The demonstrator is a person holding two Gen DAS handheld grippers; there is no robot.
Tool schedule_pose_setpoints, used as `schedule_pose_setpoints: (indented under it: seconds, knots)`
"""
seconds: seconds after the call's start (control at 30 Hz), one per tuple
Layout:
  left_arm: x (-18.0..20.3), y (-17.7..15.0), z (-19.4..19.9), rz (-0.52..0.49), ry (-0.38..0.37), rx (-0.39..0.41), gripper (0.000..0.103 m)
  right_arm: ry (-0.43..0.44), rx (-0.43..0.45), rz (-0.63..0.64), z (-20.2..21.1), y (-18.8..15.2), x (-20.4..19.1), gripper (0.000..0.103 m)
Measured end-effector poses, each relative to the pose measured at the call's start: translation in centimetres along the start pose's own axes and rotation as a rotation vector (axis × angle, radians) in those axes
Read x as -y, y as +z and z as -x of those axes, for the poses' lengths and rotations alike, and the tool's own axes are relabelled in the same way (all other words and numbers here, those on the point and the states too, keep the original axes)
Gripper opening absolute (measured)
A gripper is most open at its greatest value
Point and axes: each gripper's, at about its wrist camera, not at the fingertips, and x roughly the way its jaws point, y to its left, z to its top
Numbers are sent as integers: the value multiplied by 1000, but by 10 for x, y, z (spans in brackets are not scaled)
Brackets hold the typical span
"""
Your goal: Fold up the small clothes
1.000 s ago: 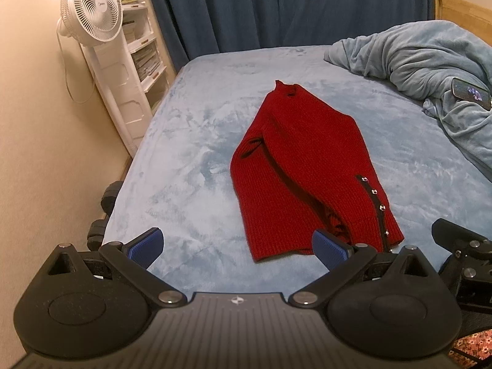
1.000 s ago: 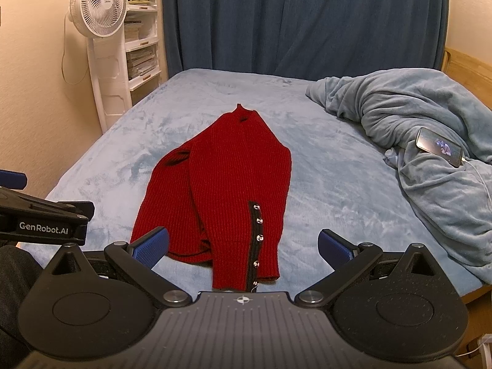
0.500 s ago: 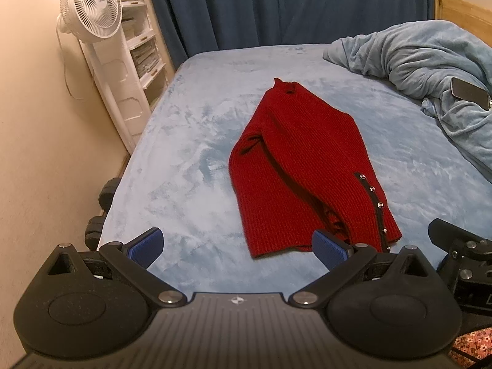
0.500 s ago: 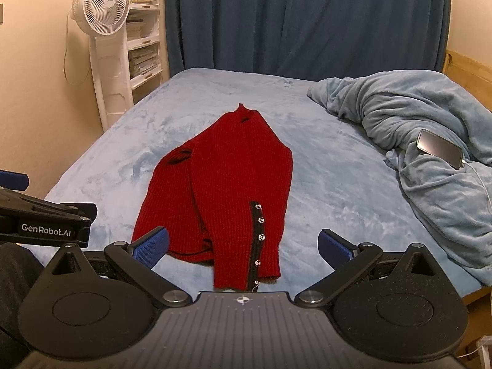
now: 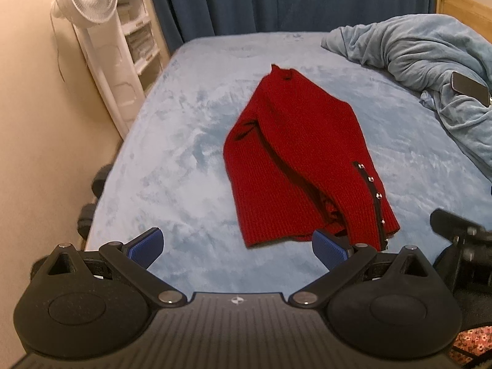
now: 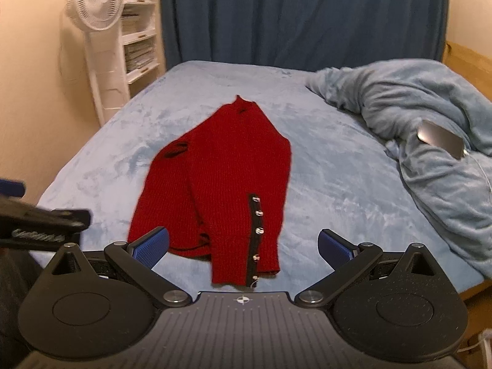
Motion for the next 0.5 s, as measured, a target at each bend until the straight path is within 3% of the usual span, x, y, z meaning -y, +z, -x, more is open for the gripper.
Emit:
schedule_pose_setpoints:
  seconds: [0.17,0.27,0.33,0.5]
  knots:
    - [-2,8,-22,33,-61,-28,103,-51,-69,-100,-28,-1,27,102]
    - [18,19,-42,-23,-116,-18,103,-99,-87,-122,-43,-5,43,102]
    - [39,31,-63,-60,-198,-38,103,-127,-102,-139,-50,-7,55,102]
    - [91,60,-147,-84,-376,-194,103,-154,-161,-196,-65,-16,83,102]
